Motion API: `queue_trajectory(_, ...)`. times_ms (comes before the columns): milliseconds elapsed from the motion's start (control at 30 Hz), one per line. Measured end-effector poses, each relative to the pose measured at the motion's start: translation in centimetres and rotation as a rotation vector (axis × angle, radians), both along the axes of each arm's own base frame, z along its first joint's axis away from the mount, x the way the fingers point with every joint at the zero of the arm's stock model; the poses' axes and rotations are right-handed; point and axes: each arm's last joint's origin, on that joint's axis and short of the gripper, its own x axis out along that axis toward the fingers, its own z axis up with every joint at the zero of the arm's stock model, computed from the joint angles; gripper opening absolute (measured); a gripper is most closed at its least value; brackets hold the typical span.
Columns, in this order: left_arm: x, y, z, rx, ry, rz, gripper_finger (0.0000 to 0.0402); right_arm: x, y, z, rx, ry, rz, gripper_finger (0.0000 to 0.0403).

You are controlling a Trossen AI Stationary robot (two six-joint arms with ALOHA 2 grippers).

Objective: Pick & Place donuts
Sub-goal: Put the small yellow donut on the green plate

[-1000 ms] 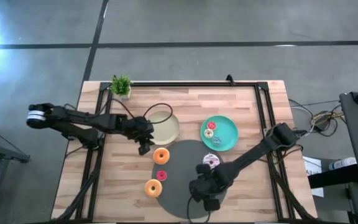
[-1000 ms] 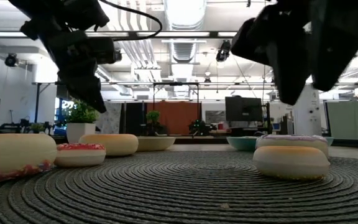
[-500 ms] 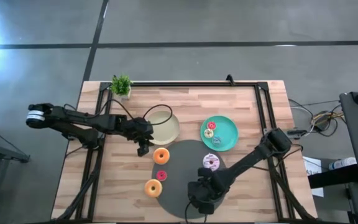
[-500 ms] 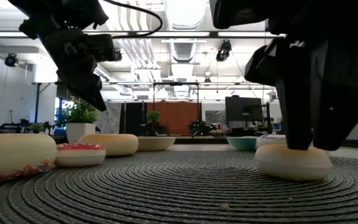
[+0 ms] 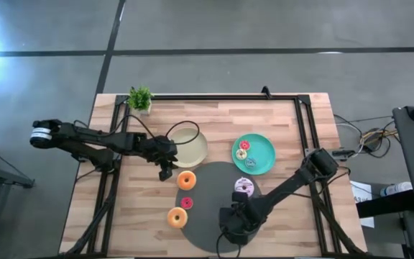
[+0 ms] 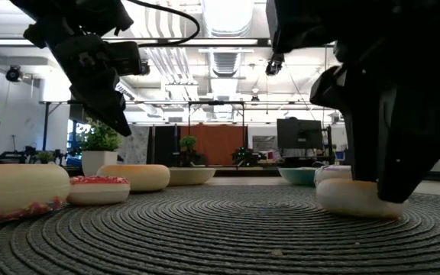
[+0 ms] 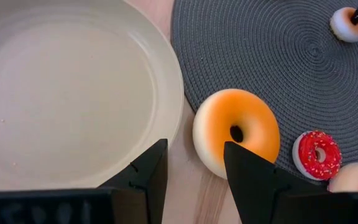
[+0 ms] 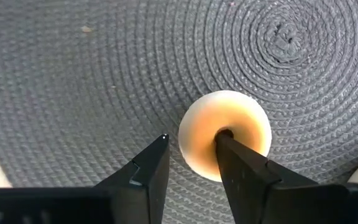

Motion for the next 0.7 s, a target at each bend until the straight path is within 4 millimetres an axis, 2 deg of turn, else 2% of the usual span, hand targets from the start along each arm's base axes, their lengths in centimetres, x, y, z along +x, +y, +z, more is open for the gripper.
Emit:
queue_trajectory(200,0.0,0.0,0.0,0.000,-0.002,0.000,0.0131,0.0,0.1,-0.1,0.002,-0.001,-0.002,0.0116)
queue_trajectory(367,0.0,0.0,0.0,0.000,-0.002,0.000,0.0131,0.4,0.1,0.2,0.027,-0.026,-0.026,0.0059)
queue_trajectory(500,0.0,0.0,0.0,0.000,-0.001,0.000,0.0131,0.6,-0.1,0.2,0.053,-0.030,-0.110,0.0015)
queue_trajectory(600,0.0,0.0,0.0,0.000,-0.001,0.001,0.0131,0.5,-0.3,1.2,0.088,-0.050,-0.198,0.0010)
queue_trajectory(700,0.0,0.0,0.0,0.000,-0.003,0.001,0.0131,0.0,-0.7,3.4,0.107,-0.117,-0.310,0.0009)
